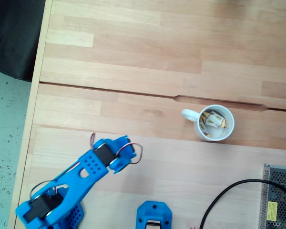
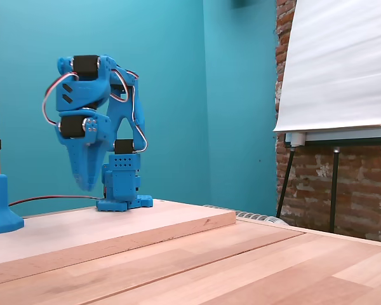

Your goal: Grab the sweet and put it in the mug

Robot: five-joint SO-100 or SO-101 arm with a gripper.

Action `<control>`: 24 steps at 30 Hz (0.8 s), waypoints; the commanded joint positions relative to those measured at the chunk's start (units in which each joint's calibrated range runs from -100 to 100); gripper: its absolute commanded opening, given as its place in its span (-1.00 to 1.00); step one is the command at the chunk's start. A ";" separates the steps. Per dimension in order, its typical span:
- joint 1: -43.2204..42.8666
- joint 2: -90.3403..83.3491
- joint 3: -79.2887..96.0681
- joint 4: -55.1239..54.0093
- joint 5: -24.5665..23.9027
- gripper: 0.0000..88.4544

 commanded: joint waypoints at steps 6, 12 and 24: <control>-1.57 -18.70 23.32 -16.05 1.27 -0.91; -7.45 -29.54 37.95 -28.87 4.74 -0.91; -16.75 -49.51 61.95 -44.68 8.45 -0.91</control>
